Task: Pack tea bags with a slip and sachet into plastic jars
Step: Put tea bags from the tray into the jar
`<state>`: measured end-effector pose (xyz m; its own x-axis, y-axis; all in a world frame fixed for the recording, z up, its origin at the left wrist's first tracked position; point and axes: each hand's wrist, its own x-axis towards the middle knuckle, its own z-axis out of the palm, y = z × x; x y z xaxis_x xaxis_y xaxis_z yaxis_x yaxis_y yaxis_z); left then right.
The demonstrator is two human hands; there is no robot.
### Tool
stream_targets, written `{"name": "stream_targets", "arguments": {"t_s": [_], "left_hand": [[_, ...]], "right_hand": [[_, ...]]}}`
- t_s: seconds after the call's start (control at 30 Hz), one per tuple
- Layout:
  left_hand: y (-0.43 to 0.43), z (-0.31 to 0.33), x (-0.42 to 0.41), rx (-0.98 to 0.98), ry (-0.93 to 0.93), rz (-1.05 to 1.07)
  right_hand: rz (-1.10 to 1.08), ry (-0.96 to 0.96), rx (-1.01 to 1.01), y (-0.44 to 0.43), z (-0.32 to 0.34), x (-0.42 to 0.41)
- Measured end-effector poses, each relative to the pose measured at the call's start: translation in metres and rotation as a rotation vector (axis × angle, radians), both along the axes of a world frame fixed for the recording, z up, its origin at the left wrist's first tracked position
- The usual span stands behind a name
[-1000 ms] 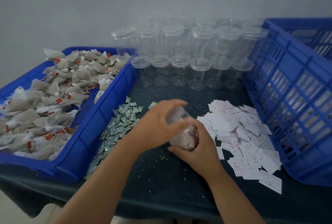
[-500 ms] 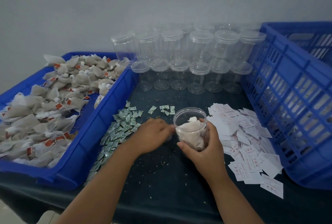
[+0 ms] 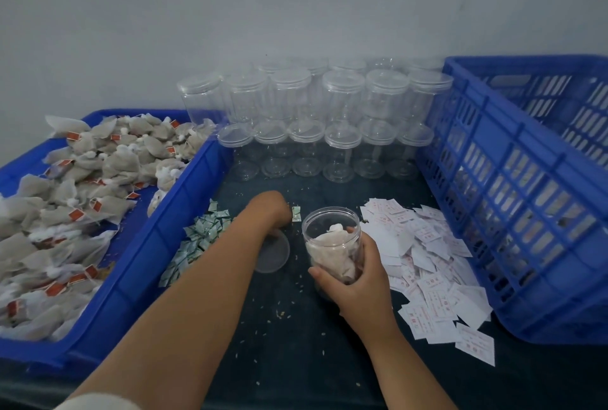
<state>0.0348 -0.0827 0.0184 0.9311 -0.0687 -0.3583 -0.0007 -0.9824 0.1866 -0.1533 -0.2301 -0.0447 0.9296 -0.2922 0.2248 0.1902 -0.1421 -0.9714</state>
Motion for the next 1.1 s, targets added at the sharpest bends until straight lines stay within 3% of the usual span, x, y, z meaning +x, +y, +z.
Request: {"name": "stream_targets", "arguments": {"t_s": [0.1, 0.2, 0.37, 0.43, 0.53, 0.7, 0.87, 0.93, 1.0, 1.1], "left_hand": [[0.005, -0.010, 0.000, -0.023, -0.133, 0.014], [0.014, -0.007, -0.013, -0.205, -0.228, 0.074], [0.018, 0.034, -0.062, -0.844, -0.361, 0.152], [0.015, 0.054, -0.084, -0.967, -0.343, 0.079], [0.006, 0.068, -0.106, -0.886, -0.273, -0.103], [-0.004, 0.066, -0.115, -0.542, -0.287, -0.240], [-0.007, 0.063, -0.116, -0.660, -0.278, -0.260], [-0.009, 0.061, -0.116, -0.751, -0.351, -0.218], [-0.009, 0.056, -0.112, -0.960, -0.386, -0.083], [-0.014, 0.042, -0.100, -1.360, -0.151, 0.297]], "right_hand": [[-0.008, 0.004, 0.033, -0.002, -0.001, 0.002], [0.008, 0.015, 0.052, -0.003, -0.002, 0.003], [0.026, 0.021, 0.025, -0.003, -0.002, 0.003], [0.029, 0.010, 0.010, -0.002, -0.001, 0.003], [0.026, -0.005, -0.009, -0.001, 0.001, -0.001], [0.036, -0.059, -0.022, -0.001, -0.003, -0.006], [0.018, -0.116, -0.005, -0.002, 0.002, -0.008], [0.010, -0.131, 0.001, -0.002, 0.004, -0.008], [-0.002, -0.140, -0.007, -0.003, 0.004, -0.008], [-0.027, -0.162, -0.032, -0.006, 0.002, -0.008]]}}
